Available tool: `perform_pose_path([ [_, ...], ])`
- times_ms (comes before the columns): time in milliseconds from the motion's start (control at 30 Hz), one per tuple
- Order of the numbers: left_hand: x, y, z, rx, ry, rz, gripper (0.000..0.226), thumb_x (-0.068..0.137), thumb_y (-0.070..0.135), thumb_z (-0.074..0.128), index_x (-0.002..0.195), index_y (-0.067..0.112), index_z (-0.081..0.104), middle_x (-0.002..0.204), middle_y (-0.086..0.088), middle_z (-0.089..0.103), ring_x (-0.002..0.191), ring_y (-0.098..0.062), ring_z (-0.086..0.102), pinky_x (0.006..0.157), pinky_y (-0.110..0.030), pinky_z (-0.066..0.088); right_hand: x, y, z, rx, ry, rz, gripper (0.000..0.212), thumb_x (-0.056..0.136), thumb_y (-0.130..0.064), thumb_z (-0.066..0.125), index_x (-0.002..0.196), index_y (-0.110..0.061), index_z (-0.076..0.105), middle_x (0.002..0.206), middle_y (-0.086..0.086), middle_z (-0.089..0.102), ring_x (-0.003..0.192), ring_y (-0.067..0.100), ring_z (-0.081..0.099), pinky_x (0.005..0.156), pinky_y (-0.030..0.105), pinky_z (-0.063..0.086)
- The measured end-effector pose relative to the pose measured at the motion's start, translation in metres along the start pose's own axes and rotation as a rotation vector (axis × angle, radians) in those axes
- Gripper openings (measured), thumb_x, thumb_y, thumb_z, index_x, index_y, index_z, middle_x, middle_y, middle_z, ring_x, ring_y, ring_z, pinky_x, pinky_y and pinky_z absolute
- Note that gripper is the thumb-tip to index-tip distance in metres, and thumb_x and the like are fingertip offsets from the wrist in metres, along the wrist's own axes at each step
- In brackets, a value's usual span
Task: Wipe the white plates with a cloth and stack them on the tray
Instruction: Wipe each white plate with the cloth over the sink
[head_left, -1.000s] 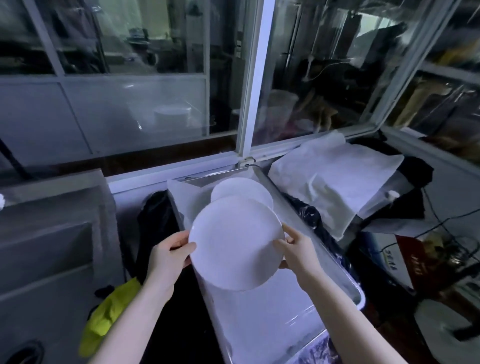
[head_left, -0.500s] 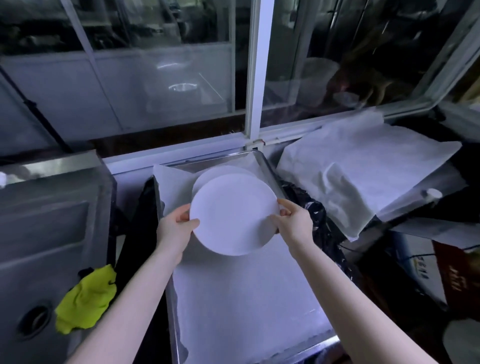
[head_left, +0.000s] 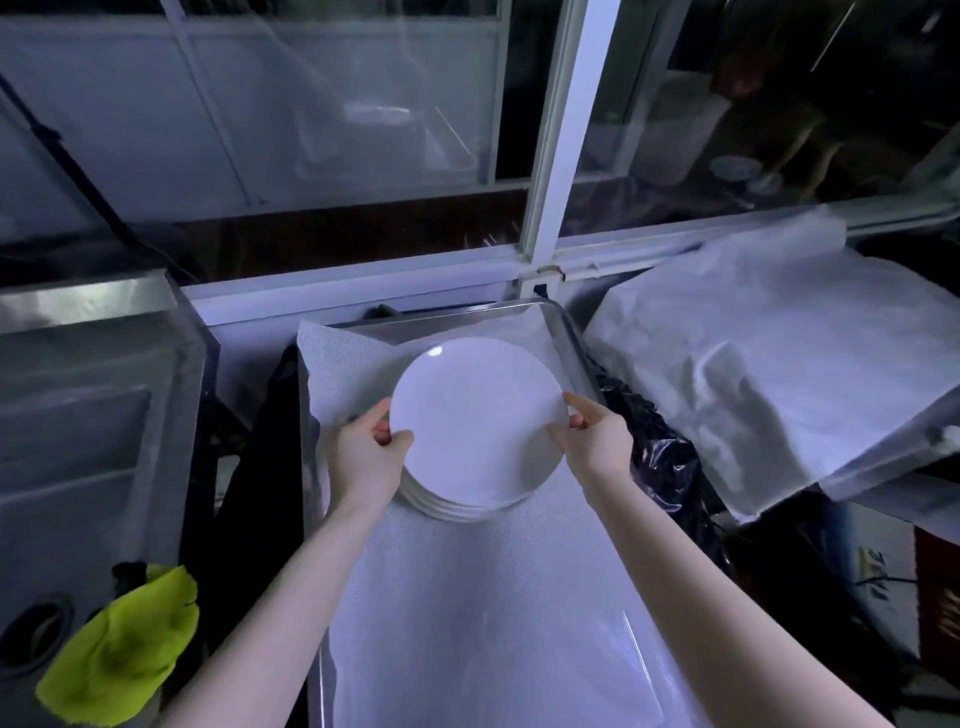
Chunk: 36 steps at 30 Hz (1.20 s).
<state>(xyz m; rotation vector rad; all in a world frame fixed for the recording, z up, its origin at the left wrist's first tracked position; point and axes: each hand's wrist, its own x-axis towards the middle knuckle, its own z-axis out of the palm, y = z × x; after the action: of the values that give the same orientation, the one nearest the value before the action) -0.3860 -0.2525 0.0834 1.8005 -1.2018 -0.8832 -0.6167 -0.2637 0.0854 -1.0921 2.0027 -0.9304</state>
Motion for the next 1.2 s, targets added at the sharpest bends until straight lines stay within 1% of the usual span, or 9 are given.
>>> perform_pose_path([
  [133,0.005,0.002,0.002,0.187,0.033,0.065,0.031,0.081,0.001,0.07,0.107,0.014,0.077,0.097,-0.016,0.058,0.072,-0.017,0.052,0.066,-0.011,0.032,0.006,-0.001,0.0,-0.058,-0.005,-0.064,0.038,0.081,-0.009,0.068,0.117,-0.017,0.071,0.074,-0.004,0.062,0.073,0.02,0.054,0.068,0.024,0.038],
  [233,0.005,0.001,0.003,0.227,0.055,0.099,0.045,0.078,0.0,0.072,0.119,0.016,0.074,0.103,-0.009,0.053,0.075,-0.016,0.056,0.079,-0.013,0.032,0.006,0.002,-0.001,-0.09,-0.022,-0.086,0.044,0.083,-0.013,0.068,0.125,-0.023,0.066,0.103,0.007,0.062,0.084,0.019,0.057,0.074,0.022,0.036],
  [300,0.008,-0.004,0.004,0.233,0.05,0.08,0.056,0.079,0.004,0.075,0.132,0.019,0.067,0.116,-0.011,0.056,0.099,-0.026,0.062,0.093,-0.021,0.038,0.006,0.007,-0.003,-0.083,-0.051,-0.084,0.051,0.084,-0.02,0.072,0.133,-0.024,0.059,0.116,0.007,0.055,0.089,0.017,0.057,0.08,0.023,0.038],
  [400,0.015,-0.011,0.004,0.195,-0.089,-0.074,0.076,0.082,0.023,0.078,0.151,0.023,0.046,0.145,-0.004,0.053,0.135,-0.026,0.049,0.11,-0.037,0.038,0.004,0.012,-0.002,-0.036,-0.204,-0.02,0.06,0.083,-0.035,0.076,0.135,-0.017,0.052,0.126,0.004,0.057,0.109,0.023,0.059,0.092,0.033,0.046],
  [467,0.016,-0.013,0.005,0.106,-0.196,-0.176,0.081,0.076,0.038,0.08,0.148,0.029,0.045,0.138,0.007,0.059,0.131,-0.021,0.053,0.102,-0.034,0.042,0.003,0.012,0.004,-0.005,-0.283,0.013,0.051,0.082,-0.04,0.076,0.122,-0.015,0.056,0.119,0.001,0.065,0.111,0.023,0.062,0.092,0.036,0.05],
  [600,0.014,-0.014,0.017,-0.114,-0.212,-0.292,0.079,0.052,0.052,0.074,0.127,0.04,0.05,0.117,0.017,0.065,0.111,-0.012,0.063,0.087,-0.033,0.048,0.001,0.011,0.014,0.097,-0.277,0.096,0.062,0.076,-0.043,0.081,0.125,-0.015,0.058,0.116,0.001,0.069,0.106,0.022,0.064,0.094,0.044,0.052],
  [767,0.01,-0.016,0.036,-0.35,-0.126,-0.307,0.076,0.054,0.035,0.078,0.125,0.037,0.05,0.12,0.008,0.068,0.106,-0.011,0.067,0.082,-0.03,0.052,-0.004,0.016,0.024,0.192,-0.163,0.113,0.058,0.072,-0.034,0.085,0.122,-0.019,0.06,0.109,-0.005,0.07,0.1,0.017,0.065,0.087,0.039,0.055],
  [1000,0.01,-0.017,0.04,-0.417,-0.092,-0.319,0.076,0.059,0.025,0.076,0.131,0.03,0.051,0.118,0.007,0.07,0.097,-0.005,0.07,0.071,-0.02,0.052,-0.005,0.021,0.032,0.246,-0.107,0.12,0.053,0.069,-0.034,0.087,0.114,-0.025,0.061,0.099,-0.016,0.069,0.093,0.005,0.066,0.072,0.025,0.052],
  [1200,0.007,-0.015,0.039,-0.426,-0.081,-0.324,0.077,0.058,0.021,0.075,0.131,0.027,0.053,0.119,0.004,0.07,0.105,-0.015,0.068,0.079,-0.03,0.053,-0.011,0.024,0.033,0.273,-0.128,0.134,0.059,0.072,-0.034,0.085,0.124,-0.023,0.058,0.11,-0.009,0.069,0.101,0.016,0.065,0.088,0.044,0.055],
])
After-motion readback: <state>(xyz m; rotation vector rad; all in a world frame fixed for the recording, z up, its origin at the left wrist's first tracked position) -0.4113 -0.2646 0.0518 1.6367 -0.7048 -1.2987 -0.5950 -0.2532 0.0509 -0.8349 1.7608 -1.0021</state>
